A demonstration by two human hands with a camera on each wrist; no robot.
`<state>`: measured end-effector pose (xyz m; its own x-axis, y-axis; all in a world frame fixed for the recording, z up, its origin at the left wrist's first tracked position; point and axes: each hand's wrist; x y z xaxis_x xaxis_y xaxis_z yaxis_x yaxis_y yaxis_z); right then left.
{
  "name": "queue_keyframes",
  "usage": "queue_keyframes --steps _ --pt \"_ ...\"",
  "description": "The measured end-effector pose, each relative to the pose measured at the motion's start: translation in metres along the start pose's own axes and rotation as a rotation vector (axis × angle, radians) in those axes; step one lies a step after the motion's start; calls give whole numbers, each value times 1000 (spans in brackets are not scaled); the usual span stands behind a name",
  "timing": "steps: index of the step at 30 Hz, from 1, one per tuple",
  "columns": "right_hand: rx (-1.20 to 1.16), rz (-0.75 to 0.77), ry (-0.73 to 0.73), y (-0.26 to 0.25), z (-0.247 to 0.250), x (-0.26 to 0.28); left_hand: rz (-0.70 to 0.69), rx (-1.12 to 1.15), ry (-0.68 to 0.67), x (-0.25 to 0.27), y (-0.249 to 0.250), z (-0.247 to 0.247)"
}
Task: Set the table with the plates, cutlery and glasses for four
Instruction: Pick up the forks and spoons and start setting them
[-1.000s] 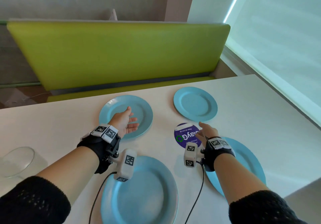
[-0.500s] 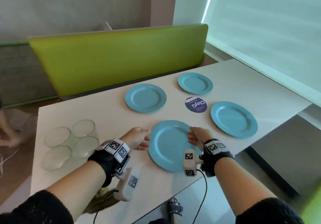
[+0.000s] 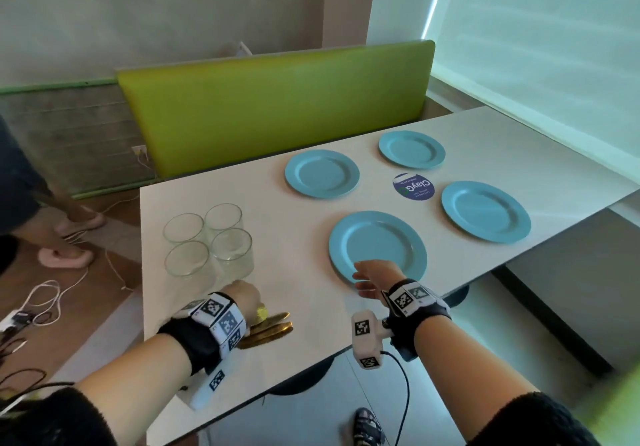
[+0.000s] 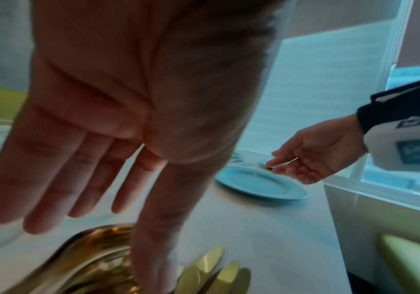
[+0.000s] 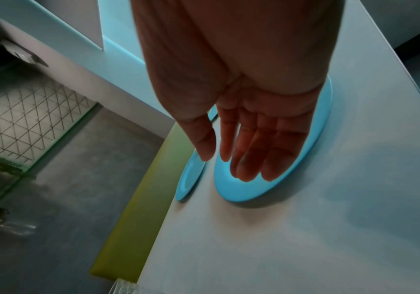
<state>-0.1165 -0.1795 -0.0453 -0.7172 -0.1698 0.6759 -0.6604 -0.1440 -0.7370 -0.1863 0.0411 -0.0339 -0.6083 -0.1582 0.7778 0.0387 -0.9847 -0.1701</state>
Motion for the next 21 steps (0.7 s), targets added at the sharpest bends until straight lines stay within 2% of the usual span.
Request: queue_keyframes --steps 5,10,17,21 --pt "55 -12 -19 0 -6 6 79 73 131 -3 -24 -18" --pt "88 -15 1 4 -5 10 106 143 98 -27 -47 -34" --pt "79 -45 -2 16 -9 13 38 122 53 -43 -61 -41" --pt "72 -54 4 21 -10 13 9 126 82 -42 -63 -42"
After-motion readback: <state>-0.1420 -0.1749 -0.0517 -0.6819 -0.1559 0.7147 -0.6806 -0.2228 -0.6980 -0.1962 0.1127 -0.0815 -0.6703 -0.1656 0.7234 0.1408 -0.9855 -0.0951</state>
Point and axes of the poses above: each hand's wrist, its own x-axis away from the middle knuckle, its own z-axis out of the back of the hand, y = z × x, and after that the axes turned 12 degrees about -y, right-handed
